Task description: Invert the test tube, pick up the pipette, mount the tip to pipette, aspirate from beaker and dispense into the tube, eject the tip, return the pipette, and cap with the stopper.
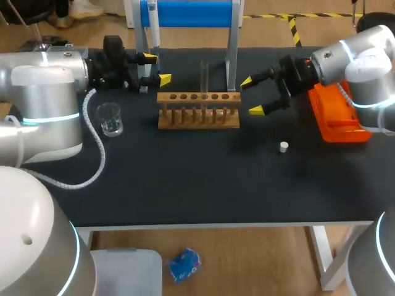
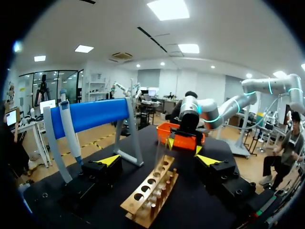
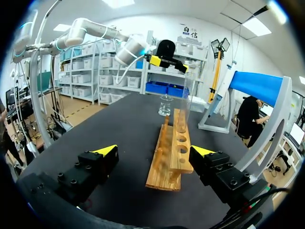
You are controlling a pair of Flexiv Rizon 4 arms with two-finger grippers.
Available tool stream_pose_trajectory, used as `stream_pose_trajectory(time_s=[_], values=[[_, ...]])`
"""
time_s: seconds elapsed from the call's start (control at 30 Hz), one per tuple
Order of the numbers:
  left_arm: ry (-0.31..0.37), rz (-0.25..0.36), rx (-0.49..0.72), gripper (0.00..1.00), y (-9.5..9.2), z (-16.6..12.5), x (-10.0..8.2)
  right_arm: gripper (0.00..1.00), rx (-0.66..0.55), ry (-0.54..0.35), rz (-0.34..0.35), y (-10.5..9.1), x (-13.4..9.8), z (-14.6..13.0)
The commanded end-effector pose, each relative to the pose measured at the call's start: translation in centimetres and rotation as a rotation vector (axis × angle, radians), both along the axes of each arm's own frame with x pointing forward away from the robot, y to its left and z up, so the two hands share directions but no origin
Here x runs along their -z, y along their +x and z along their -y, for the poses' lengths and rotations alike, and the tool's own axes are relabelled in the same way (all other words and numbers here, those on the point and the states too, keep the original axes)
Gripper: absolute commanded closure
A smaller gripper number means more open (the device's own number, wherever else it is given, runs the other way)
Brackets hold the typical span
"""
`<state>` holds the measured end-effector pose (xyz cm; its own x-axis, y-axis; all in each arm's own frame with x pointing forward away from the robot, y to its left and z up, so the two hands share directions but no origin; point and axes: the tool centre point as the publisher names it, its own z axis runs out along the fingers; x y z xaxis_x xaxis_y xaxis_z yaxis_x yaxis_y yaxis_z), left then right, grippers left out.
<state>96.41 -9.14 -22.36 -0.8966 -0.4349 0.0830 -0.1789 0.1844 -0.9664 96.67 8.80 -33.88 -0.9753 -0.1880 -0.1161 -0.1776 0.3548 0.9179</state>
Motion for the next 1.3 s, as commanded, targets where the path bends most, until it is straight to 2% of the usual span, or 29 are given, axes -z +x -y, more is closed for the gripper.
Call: stream_pose_trajectory(time_s=[0.03,0.27,0.4,0.63,0.77,0.83,1.1,1.3], values=[[0.005,0.012,-0.045,0.00,-0.4,0.0,-0.1,0.00,-0.003,-0.001,0.000,0.1,0.0,0.0],[0.005,0.012,-0.045,0.00,-0.4,0.0,-0.1,0.00,-0.003,-0.001,0.000,0.1,0.0,0.0],[0.014,0.014,-0.136,0.00,-0.1,-1.3,-0.5,0.00,-0.003,-0.001,0.000,0.1,0.0,0.0],[0.014,0.019,-0.273,0.00,0.7,-4.0,-1.2,0.00,0.013,0.057,-0.027,-2.0,-1.7,0.8],[0.011,0.008,-0.333,0.00,1.4,-5.3,-1.1,0.00,0.039,0.082,-0.049,-3.1,-3.0,1.6],[0.030,0.008,-0.367,0.00,1.8,-5.8,-0.8,0.00,0.053,0.105,-0.057,-3.7,-3.7,2.1],[0.079,-0.025,-0.496,0.00,3.8,-7.3,0.3,0.00,0.162,0.151,-0.079,-6.7,-6.2,3.9],[0.082,-0.081,-0.598,0.00,5.3,-8.4,0.5,0.00,0.175,0.190,-0.101,-9.0,-7.2,4.6]])
